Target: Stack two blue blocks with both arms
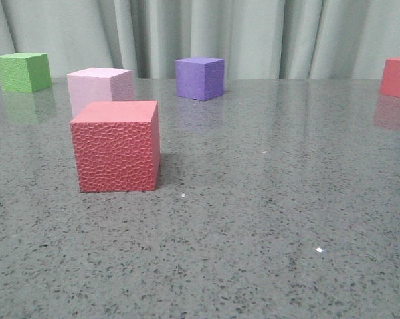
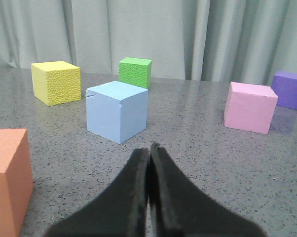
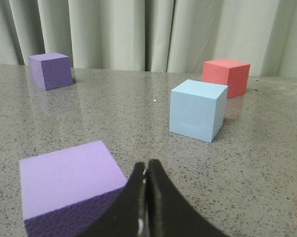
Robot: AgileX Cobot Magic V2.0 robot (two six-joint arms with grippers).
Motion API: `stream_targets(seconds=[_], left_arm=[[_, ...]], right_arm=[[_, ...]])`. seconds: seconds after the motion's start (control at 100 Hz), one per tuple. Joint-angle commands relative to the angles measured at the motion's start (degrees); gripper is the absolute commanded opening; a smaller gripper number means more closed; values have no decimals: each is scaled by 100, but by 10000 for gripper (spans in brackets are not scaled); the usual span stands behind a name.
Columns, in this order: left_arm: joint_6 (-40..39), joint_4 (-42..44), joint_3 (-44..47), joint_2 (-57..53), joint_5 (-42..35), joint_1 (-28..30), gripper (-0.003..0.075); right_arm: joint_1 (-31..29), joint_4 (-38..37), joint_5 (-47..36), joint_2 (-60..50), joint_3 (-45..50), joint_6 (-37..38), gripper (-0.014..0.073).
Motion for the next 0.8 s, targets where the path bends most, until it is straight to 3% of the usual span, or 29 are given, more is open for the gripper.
stream_targets(seconds=[0.0,0.64,0.79], left_arm=[[-48,16,235,-188,-427,17,-19],[-48,16,235,-188,-427,17,-19],[-48,16,235,-188,-524,17,-19]], right_arm=[[-25,-53,-457,-147,-103,-50,-123],[-25,-53,-465,-147,-103,-50,-123],[-25,-53,-818,-147,-103,-50,-123]])
